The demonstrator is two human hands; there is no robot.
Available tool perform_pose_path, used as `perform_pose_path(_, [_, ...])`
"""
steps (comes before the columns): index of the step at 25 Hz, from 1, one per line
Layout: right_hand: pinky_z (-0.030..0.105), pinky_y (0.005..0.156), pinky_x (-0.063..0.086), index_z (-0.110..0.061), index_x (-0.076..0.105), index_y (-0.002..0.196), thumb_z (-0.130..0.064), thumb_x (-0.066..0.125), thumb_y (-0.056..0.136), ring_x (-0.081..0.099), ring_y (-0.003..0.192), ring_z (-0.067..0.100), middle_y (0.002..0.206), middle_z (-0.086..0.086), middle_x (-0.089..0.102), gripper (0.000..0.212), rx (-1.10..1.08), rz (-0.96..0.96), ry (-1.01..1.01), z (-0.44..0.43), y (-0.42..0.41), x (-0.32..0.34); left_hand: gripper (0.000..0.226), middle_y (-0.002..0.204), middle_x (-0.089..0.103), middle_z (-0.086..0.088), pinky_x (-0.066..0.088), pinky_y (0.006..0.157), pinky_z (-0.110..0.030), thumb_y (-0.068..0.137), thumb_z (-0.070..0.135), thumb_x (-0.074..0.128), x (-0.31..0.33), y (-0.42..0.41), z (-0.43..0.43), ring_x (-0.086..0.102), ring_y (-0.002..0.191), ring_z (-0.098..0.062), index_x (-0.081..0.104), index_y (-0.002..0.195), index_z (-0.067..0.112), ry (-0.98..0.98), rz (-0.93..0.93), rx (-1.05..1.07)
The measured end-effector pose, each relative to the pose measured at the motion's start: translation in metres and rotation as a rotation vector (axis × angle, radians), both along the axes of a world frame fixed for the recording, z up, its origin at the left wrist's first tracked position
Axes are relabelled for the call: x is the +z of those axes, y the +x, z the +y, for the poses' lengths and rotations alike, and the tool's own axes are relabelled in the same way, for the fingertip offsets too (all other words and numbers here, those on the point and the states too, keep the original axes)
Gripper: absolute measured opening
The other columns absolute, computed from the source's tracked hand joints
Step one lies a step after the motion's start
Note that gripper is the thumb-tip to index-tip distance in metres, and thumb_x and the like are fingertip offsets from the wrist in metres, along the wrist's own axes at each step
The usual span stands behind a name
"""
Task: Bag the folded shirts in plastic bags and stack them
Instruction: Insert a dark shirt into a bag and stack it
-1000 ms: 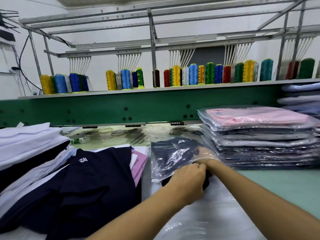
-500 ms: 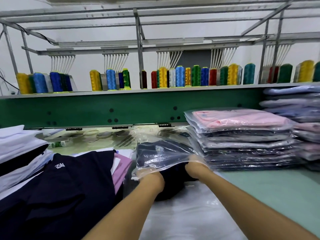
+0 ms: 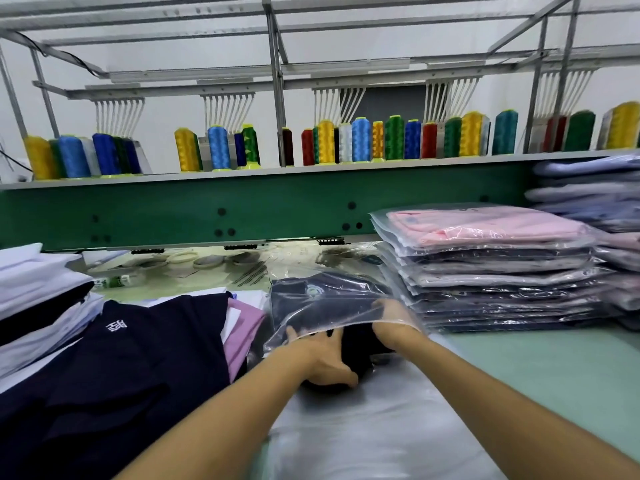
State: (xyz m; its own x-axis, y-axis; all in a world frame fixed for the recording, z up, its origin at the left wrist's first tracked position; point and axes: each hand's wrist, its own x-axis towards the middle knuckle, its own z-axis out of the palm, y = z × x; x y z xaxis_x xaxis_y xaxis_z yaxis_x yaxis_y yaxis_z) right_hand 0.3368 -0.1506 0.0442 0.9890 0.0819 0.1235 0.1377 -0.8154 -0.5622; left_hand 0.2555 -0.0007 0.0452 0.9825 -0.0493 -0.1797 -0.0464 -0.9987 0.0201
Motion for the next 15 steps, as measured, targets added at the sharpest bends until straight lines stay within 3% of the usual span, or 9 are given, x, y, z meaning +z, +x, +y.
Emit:
perform_pose_path(2, [0.028,0.082,0.051,-0.044,0.069,0.117,-0.018,0.060,0.093,0.064,0.099,0.019,0.124,-0.009,0.067,0.036,0.073,-0.071,-0.074,-0.003,-0.001,0.000,0.084,0.150,0.047,-0.003,0.014,0.115,-0.065,0.073,0.060,0.060,0.005,-0.001,0.010,0.039,0.139,-0.035,0.034,0.147,0.028,-0.029,0.077,0.053])
perform_pose_path(4, [0.028,0.075,0.053,-0.045,0.069,0.116,-0.015,0.062,0.092,0.065,0.095,0.018,0.121,-0.012,0.065,0.039,0.136,-0.087,-0.210,-0.007,-0.001,-0.003,0.058,0.143,0.054,-0.007,0.032,0.113,-0.053,0.086,0.047,0.054,0.011,0.002,0.014,0.049,0.130,-0.033,0.047,0.138,0.023,-0.050,0.042,0.049])
perform_pose_path(6, [0.032,0.085,0.056,-0.034,0.068,0.122,-0.006,0.055,0.090,0.063,0.105,0.024,0.126,0.001,0.063,0.044,0.180,-0.118,-0.382,-0.010,-0.001,-0.005,0.044,0.141,0.055,-0.012,0.040,0.107,-0.038,0.096,0.036,0.045,0.016,0.004,0.012,0.051,0.126,-0.031,0.054,0.134,0.015,-0.146,-0.017,0.039])
perform_pose_path(8, [0.034,0.099,0.048,-0.024,0.062,0.130,-0.011,0.054,0.094,0.055,0.123,0.029,0.139,0.011,0.055,0.040,0.193,-0.091,-0.409,-0.014,0.000,-0.007,0.037,0.136,0.058,-0.014,0.039,0.105,-0.032,0.101,0.025,0.040,0.023,0.007,0.011,0.052,0.126,-0.030,0.062,0.124,0.007,-0.237,-0.088,0.035])
perform_pose_path(9, [0.036,0.104,0.043,-0.020,0.057,0.137,-0.015,0.053,0.097,0.049,0.131,0.030,0.146,0.012,0.049,0.041,0.213,-0.069,-0.398,-0.014,0.000,-0.008,0.035,0.132,0.060,-0.015,0.040,0.104,-0.034,0.101,0.020,0.039,0.025,0.010,0.011,0.053,0.125,-0.030,0.064,0.119,0.004,-0.246,-0.133,0.052])
perform_pose_path(11, [0.035,0.100,0.042,-0.015,0.057,0.137,-0.017,0.053,0.098,0.051,0.129,0.031,0.144,0.013,0.050,0.039,0.201,-0.067,-0.388,-0.015,0.000,-0.009,0.029,0.129,0.062,-0.014,0.043,0.102,-0.039,0.097,0.013,0.045,0.026,0.013,0.011,0.056,0.119,-0.032,0.063,0.119,0.005,-0.087,-0.179,0.138])
perform_pose_path(13, [0.031,0.090,0.048,-0.020,0.065,0.125,-0.013,0.056,0.094,0.061,0.114,0.028,0.131,0.010,0.061,0.032,0.126,-0.120,-0.306,-0.013,-0.001,-0.007,0.039,0.141,0.052,-0.014,0.029,0.115,-0.051,0.094,0.013,0.049,0.021,0.010,0.009,0.045,0.133,-0.036,0.055,0.132,0.012,0.140,-0.062,0.205])
perform_pose_path(15, [0.030,0.093,0.053,-0.024,0.071,0.115,-0.010,0.059,0.090,0.064,0.110,0.023,0.125,0.002,0.065,0.031,0.145,-0.069,-0.214,-0.008,-0.004,-0.005,0.048,0.147,0.046,-0.014,0.016,0.118,-0.063,0.092,0.027,0.049,0.014,0.010,0.009,0.036,0.139,-0.042,0.048,0.138,0.016,0.106,0.023,0.169])
